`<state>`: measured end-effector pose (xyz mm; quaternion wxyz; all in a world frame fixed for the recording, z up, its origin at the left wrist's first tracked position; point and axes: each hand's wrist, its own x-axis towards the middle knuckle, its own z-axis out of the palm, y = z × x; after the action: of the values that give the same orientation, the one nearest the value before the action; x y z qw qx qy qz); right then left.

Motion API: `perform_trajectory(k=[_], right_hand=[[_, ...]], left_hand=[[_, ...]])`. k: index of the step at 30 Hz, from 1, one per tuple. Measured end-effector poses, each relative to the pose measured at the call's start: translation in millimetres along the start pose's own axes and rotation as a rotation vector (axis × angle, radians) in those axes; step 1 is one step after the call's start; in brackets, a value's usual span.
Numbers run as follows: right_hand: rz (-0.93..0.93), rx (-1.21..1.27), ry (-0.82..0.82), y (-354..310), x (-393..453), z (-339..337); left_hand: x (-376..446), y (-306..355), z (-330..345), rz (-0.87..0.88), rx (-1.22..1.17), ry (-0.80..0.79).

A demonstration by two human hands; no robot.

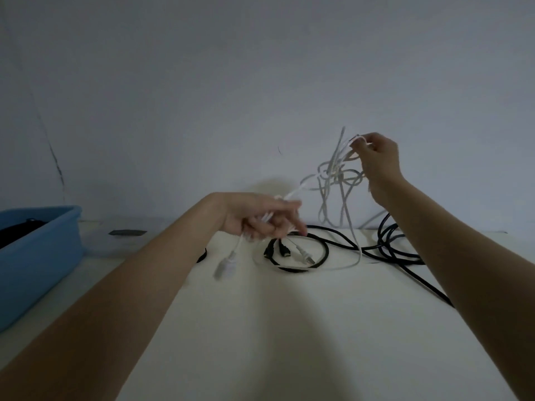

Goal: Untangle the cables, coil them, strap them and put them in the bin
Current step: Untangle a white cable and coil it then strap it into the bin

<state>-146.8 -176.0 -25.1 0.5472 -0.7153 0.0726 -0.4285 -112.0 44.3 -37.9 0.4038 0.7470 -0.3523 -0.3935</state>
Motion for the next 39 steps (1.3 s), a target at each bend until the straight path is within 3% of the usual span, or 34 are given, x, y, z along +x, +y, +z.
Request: perform_trajectory(k=[5, 8, 11, 13, 16, 19, 22, 24, 28, 32, 35, 39], right_hand=[[-0.029, -0.393, -0.156, 27.5, -18.4, 12.0], [-0.077, -0.371, -0.255, 31.0, -32.8, 23.1], [0.010, -0.192, -0.450, 31.4, -41.0, 27.9], [0.124, -0.026, -0.518, 30.7, -44.7, 26.3], [0.162, 0.071, -0.452, 32.7, -42.0, 18.7], [0.122, 0.012, -0.425, 36.0, -32.7, 10.0], [0.111, -0.038, -0.357, 34.3, -23.3, 1.2], [0.109, -0.087, -0.330, 31.1, -17.7, -1.8], [-0.068, -0.460, -0.372, 20.3, -11.8, 6.9], [-0.372, -0.729, -0.360, -8.6, -22.4, 27.8], [-0.231, -0.742, -0.512, -11.6, -32.7, 40.1], [-0.083, -0.578, -0.557, -7.5, -35.0, 42.8]], left_hand=[[-1.8, 29.2, -2.6, 0.503, -0.679, 0.026], [7.2, 38.4, -4.5, 0.658, -0.937, 0.106], [12.1, 40.5, -13.3, 0.676, -1.125, 0.309], [13.0, 38.5, -16.7, 0.613, -1.071, 0.456], [16.6, 33.1, -12.9, 0.408, -0.723, 0.572], [19.1, 29.5, -9.7, 0.187, -0.273, 0.613], [19.5, 28.9, -5.8, 0.010, 0.113, 0.497], [23.6, 27.4, -1.0, -0.024, 0.212, 0.426], [34.0, 22.6, 0.7, -0.067, 0.455, 0.560], [38.5, 17.5, -6.2, -0.022, 0.360, 0.724], [36.5, 15.9, -10.4, -0.014, 0.161, 0.798], [32.7, 3.5, -17.3, 0.083, -0.116, 0.742]])
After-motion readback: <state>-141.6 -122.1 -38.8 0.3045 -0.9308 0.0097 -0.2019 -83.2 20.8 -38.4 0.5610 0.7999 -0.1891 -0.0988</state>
